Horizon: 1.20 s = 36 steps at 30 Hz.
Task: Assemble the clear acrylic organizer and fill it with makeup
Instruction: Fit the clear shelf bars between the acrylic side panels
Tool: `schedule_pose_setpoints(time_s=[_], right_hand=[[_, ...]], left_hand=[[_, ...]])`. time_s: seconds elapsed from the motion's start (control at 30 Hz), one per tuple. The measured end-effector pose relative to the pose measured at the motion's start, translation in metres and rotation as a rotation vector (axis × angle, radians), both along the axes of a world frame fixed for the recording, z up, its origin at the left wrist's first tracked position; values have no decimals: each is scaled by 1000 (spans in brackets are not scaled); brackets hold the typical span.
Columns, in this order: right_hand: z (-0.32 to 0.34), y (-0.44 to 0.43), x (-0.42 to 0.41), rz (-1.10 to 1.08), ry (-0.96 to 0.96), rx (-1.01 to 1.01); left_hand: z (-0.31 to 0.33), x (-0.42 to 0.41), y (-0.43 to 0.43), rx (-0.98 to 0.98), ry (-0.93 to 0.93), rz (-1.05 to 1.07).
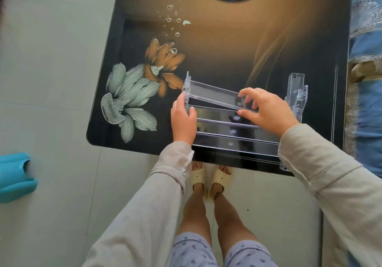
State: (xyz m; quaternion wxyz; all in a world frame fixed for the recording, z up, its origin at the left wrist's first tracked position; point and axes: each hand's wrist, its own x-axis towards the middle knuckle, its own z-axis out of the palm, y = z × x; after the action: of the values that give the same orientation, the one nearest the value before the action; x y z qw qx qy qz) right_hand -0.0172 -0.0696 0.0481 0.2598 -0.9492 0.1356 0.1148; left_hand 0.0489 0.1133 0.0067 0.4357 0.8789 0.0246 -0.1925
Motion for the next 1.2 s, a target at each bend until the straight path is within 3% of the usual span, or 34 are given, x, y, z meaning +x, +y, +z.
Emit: schedule_pose_setpoints(time_s=[0.67,0.83,1.2], right_hand=[[-16,-7,3,102,33,-116],[-19,-6,2,119,25,-145],[-27,-7,0,100,-28,-192]], left_hand=[[-10,-3,-3,-48,19,109],[-2,0,-9,-163,67,186],[-4,15,-29,75,14,187]])
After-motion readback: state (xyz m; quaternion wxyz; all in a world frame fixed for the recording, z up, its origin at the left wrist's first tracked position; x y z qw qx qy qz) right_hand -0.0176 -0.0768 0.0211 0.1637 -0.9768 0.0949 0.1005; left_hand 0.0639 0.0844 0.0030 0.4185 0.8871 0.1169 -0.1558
